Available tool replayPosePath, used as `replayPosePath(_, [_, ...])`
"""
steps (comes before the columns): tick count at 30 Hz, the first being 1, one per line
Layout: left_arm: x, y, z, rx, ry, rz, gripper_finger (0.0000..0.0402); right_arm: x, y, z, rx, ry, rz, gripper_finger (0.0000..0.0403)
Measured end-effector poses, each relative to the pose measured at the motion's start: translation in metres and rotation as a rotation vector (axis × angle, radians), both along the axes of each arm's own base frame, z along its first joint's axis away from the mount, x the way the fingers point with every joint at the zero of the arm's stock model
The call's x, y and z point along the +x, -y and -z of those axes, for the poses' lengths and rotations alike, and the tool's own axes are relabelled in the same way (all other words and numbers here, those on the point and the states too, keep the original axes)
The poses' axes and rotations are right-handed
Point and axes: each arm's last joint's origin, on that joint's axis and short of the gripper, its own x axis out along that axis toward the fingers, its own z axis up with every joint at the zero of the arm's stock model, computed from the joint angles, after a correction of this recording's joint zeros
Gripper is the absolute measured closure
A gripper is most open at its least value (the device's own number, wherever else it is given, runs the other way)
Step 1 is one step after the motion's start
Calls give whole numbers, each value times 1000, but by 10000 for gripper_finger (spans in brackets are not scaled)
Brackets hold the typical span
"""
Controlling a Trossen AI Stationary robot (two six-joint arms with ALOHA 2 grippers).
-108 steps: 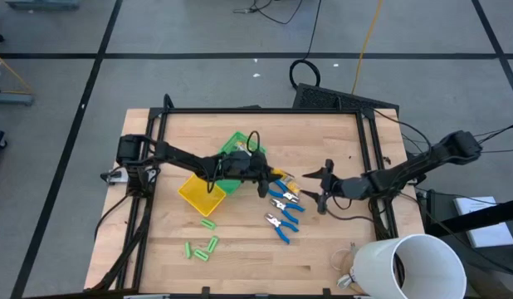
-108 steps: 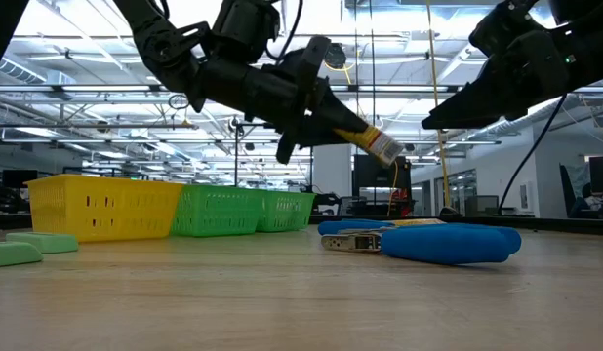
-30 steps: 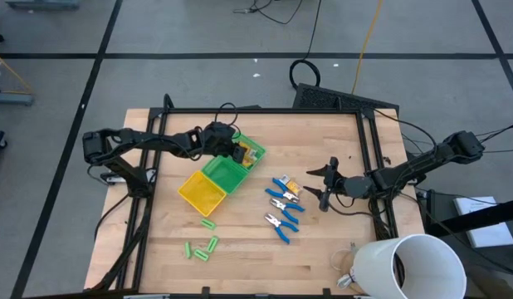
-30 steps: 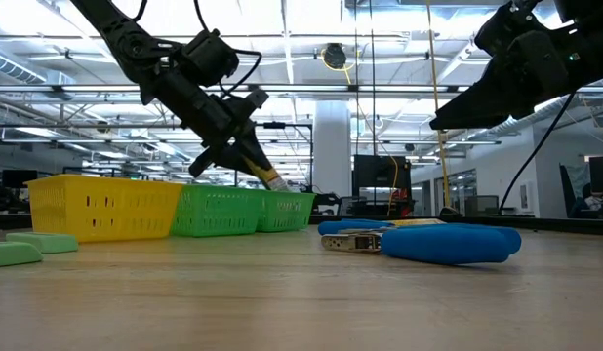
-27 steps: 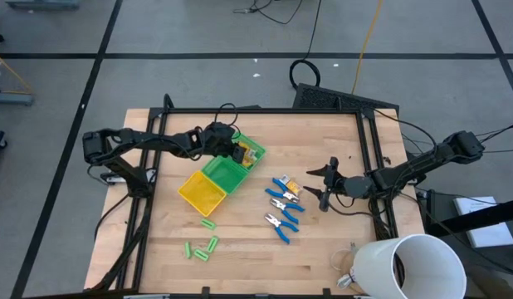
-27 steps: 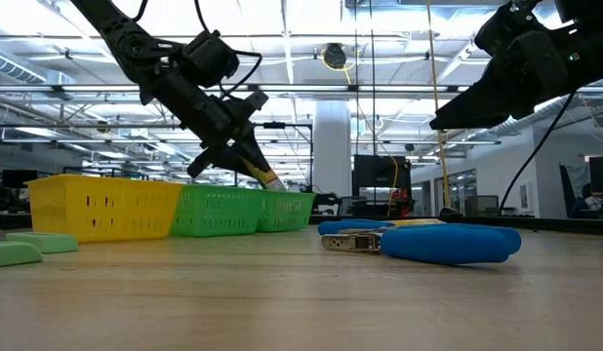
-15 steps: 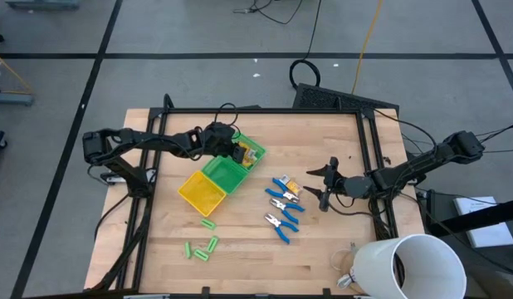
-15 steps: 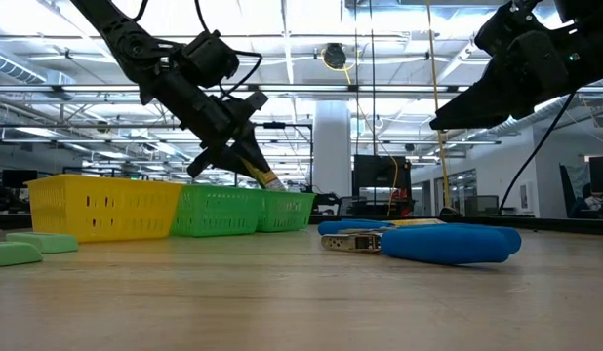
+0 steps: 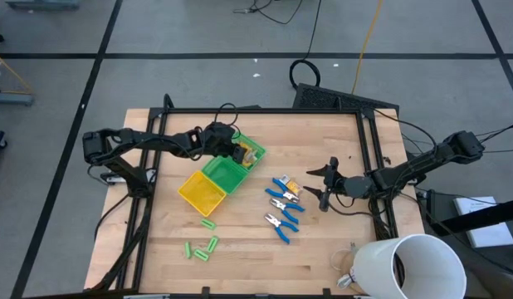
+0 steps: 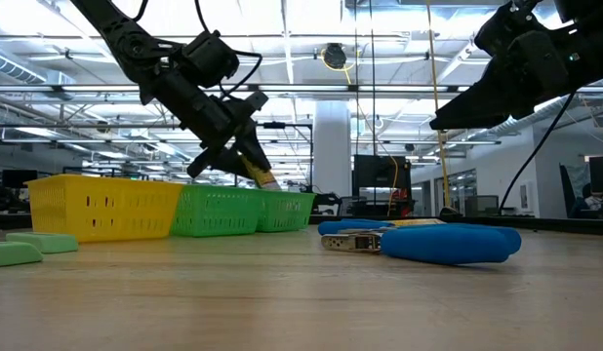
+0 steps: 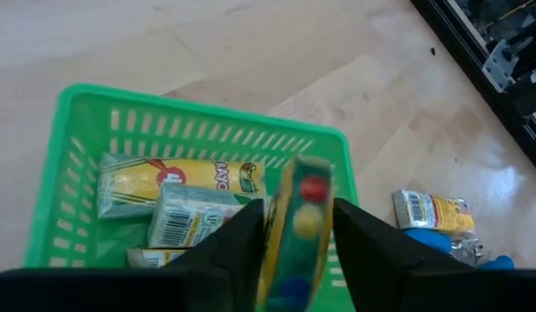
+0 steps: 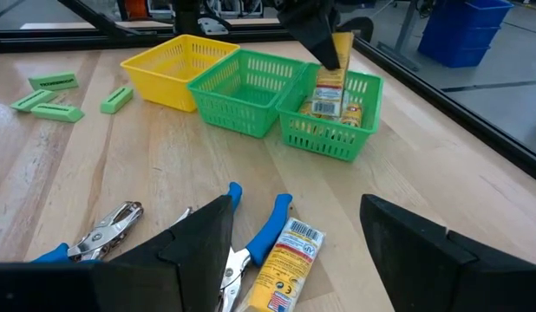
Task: Pick & Place School Supplies
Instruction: Put the crayon box into the top green bin
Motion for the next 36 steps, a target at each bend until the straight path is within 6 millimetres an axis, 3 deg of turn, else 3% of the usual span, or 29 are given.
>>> replayPosePath(9, [-1,-3,-1,-28,20,41,139,0,0,0,0,0,0,156])
replayPosePath(16, [-2,-16,-11,-58,70,60,92,0,0,0,17,5,6,156])
replayPosePath(22, [-8,-20,-28,20,122,65,88,0,0,0,17,4,5,156])
replayPosePath(36, [-27,-16,-70,165,235,90,123,0,0,0,37,13,15,156])
